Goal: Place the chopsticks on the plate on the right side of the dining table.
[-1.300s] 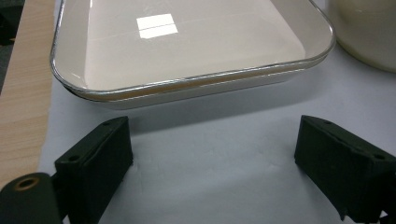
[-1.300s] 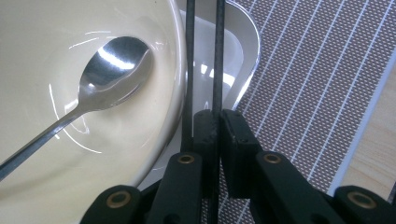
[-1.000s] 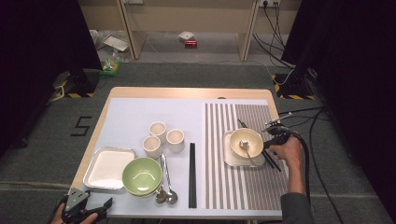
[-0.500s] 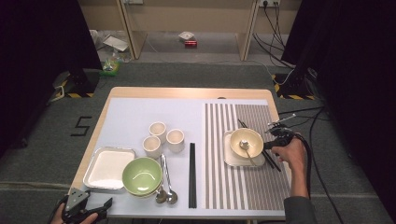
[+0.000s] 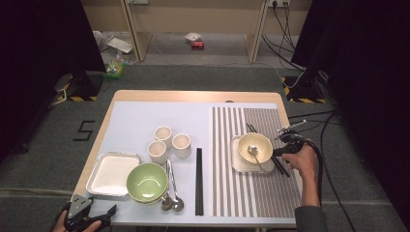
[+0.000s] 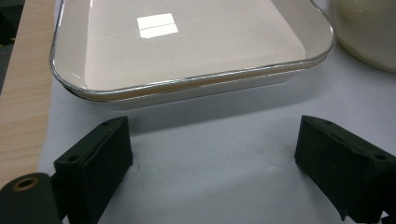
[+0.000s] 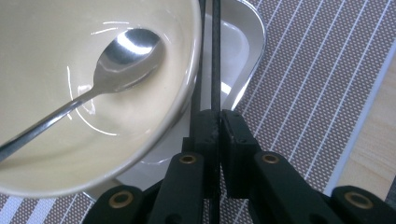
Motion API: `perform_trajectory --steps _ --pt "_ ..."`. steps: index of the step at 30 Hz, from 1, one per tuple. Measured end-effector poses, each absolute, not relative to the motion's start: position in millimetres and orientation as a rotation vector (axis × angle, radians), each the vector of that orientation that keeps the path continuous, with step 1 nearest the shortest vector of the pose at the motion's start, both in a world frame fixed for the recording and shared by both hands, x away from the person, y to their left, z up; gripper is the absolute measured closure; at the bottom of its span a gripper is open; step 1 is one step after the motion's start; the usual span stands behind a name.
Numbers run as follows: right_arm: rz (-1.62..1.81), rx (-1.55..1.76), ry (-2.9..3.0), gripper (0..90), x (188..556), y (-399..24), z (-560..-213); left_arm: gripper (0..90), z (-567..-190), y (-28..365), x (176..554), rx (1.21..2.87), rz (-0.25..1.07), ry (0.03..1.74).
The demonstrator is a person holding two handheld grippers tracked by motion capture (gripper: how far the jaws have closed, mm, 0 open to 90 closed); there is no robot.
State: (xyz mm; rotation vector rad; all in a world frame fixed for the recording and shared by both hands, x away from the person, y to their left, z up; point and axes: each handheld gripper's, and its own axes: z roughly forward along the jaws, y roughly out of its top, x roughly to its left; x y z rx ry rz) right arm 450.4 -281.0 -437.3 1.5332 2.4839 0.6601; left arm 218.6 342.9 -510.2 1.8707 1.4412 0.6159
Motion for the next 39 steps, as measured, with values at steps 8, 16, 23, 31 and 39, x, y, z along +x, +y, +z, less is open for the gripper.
perform_trajectory --steps 8,16,23,31,39 --pt "0.68 1.542 2.476 86.0 455.3 -278.3 -437.9 9.6 -510.4 343.0 218.6 1.87 0.616 1.44" --pt "0.703 1.529 2.469 84.0 450.0 -280.4 -435.0 9.6 -510.3 342.9 218.6 1.871 0.617 1.441" --pt "0.685 1.532 2.488 85.6 447.9 -281.4 -439.4 9.6 -510.3 342.8 218.7 1.871 0.616 1.441" --pt "0.695 1.545 2.472 85.7 450.3 -280.8 -440.2 9.5 -510.3 342.8 218.7 1.871 0.617 1.442" --pt "0.712 1.549 2.463 84.1 450.8 -280.5 -439.1 9.5 -510.3 342.8 218.7 1.871 0.616 1.441"
